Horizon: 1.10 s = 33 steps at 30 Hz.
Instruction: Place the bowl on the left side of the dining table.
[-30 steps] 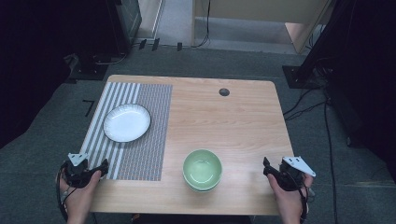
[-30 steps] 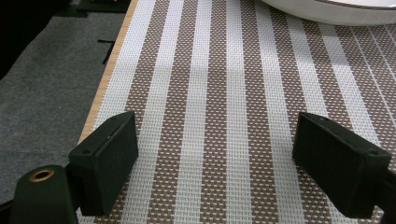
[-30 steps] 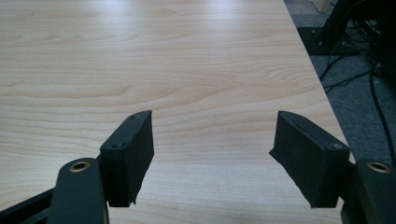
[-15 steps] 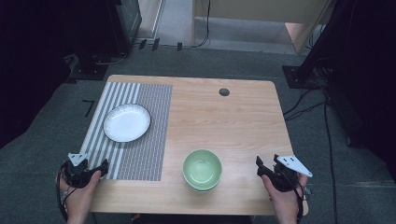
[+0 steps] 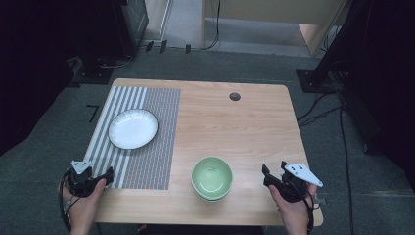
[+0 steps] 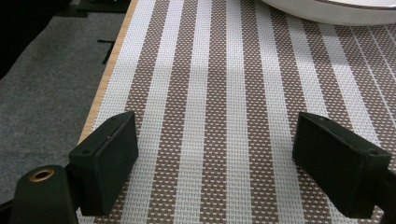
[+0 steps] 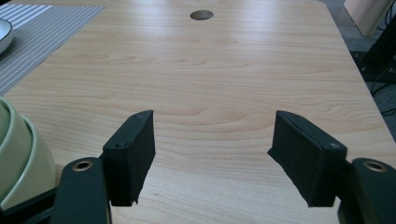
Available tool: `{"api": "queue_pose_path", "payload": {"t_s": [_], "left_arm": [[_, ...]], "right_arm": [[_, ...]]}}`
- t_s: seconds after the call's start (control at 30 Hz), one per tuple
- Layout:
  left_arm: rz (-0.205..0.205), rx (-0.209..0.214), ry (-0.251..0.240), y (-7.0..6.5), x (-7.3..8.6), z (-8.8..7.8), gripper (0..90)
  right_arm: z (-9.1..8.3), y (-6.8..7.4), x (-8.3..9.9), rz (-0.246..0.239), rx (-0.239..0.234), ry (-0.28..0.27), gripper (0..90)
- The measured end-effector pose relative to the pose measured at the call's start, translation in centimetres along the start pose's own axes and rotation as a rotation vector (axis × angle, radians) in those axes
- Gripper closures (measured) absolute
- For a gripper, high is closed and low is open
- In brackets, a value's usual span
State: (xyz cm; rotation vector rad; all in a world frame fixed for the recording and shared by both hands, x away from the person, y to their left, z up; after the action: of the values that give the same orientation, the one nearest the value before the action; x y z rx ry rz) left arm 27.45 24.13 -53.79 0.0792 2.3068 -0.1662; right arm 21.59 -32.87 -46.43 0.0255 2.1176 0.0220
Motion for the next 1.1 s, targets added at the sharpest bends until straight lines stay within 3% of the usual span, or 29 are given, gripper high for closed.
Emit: {"api": "queue_pose_path", "payload": {"t_s": [0.57, 0.8, 1.1], "left_arm": [[0.0, 0.0, 0.0, 0.0, 0.0, 0.0, 13.4], [-0.001, 0.0, 0.0, 0.0, 0.0, 0.0, 13.4], [-0.001, 0.0, 0.0, 0.0, 0.0, 0.0, 13.4]], "right_arm": [[-0.4, 2.0, -0.2, -0.016, -0.053, -0.011, 28.7], [-0.5, 2.9, -0.5, -0.025, -0.091, -0.006, 16.1], [-0.9, 3.9, -0.8, -0.039, -0.108, -0.016, 15.3]]}}
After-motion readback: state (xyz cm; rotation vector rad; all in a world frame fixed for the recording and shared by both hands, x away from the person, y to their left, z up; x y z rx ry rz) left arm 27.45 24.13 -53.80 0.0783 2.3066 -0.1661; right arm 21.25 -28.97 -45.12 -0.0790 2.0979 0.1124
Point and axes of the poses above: each handheld gripper's, and its own axes: z roughly forward along the jaws, x roughly out of its underside, y roughly to its left, the point moved 3 cm from there along z, roughly forward along the jaws, and after that the axes turned 8 degrees about x, right-handed, at the moved point
